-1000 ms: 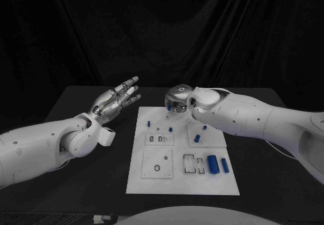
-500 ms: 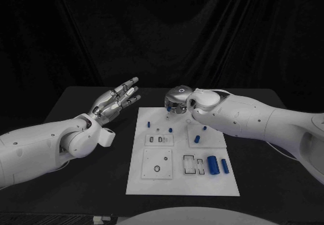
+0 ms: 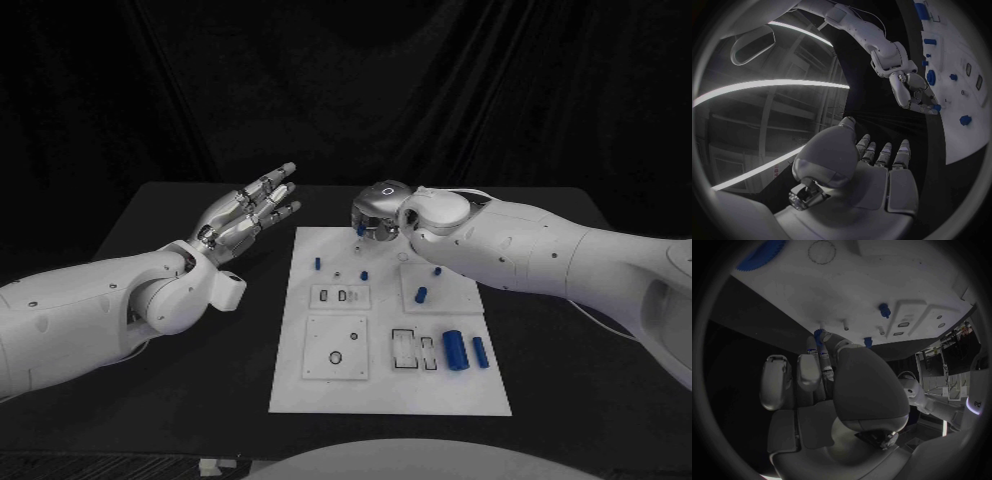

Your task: Assemble the parts on the task board

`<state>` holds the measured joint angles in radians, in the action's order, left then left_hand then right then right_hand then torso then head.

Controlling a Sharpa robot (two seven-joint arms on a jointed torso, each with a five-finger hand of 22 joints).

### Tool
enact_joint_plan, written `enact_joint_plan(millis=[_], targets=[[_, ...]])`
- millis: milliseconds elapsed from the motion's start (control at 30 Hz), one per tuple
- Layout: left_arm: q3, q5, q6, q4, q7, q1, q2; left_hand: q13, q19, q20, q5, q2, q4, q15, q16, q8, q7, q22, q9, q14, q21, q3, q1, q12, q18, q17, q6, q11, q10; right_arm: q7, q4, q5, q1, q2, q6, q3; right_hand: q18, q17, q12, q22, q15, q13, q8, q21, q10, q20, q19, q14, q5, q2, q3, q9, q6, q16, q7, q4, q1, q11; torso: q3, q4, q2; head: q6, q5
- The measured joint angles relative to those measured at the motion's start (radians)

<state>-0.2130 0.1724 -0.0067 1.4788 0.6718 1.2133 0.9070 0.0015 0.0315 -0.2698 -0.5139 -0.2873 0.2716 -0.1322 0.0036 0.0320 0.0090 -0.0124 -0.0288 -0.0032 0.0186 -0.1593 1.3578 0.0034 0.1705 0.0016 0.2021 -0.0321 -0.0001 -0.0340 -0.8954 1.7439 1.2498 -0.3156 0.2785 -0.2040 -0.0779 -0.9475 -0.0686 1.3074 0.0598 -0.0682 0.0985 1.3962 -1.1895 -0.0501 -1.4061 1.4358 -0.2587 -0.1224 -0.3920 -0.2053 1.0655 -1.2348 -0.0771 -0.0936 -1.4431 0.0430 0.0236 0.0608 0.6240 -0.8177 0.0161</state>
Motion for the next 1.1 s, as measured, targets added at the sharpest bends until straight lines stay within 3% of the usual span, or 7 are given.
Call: enact_joint_plan(millis=[433, 1100], targets=[[0.000, 0.000, 0.003, -0.005, -0.001, 0.000, -0.004, 0.000, -0.004, -0.004, -0.005, 0.000, 0.000, -0.004, 0.000, 0.000, 0.000, 0.000, 0.000, 0.004, 0.000, 0.006, 0.000, 0.000, 0.000, 0.000, 0.000, 0.000, 0.000, 0.006, -0.008, 0.000, 0.000, -0.008, -0.008, 0.000, 0.000, 0.008, 0.004, 0.000, -0.004, 0.000, 0.000, 0.000, 0.004, -0.004, 0.004, -0.004, 0.000, -0.005, -0.001, -0.003, -0.001, 0.000, 0.002, 0.001, 0.005, 0.004, 0.0000, -0.0007, 0.000, 0.002, 0.001], [0.000, 0.000, 0.005, -0.008, -0.002, 0.000, -0.005, 0.000, -0.004, -0.004, -0.005, -0.004, -0.003, -0.004, 0.000, 0.000, 0.000, 0.000, -0.001, 0.004, 0.000, 0.008, 0.004, 0.000, 0.000, -0.001, 0.000, 0.000, 0.000, 0.007, -0.020, 0.000, -0.001, -0.010, -0.016, 0.000, 0.000, 0.014, 0.004, 0.001, -0.004, 0.000, 0.000, -0.004, 0.011, -0.007, 0.007, -0.004, 0.000, -0.009, -0.004, -0.002, -0.001, 0.004, 0.002, -0.002, 0.009, 0.004, -0.0006, -0.0005, 0.000, -0.004, 0.001]])
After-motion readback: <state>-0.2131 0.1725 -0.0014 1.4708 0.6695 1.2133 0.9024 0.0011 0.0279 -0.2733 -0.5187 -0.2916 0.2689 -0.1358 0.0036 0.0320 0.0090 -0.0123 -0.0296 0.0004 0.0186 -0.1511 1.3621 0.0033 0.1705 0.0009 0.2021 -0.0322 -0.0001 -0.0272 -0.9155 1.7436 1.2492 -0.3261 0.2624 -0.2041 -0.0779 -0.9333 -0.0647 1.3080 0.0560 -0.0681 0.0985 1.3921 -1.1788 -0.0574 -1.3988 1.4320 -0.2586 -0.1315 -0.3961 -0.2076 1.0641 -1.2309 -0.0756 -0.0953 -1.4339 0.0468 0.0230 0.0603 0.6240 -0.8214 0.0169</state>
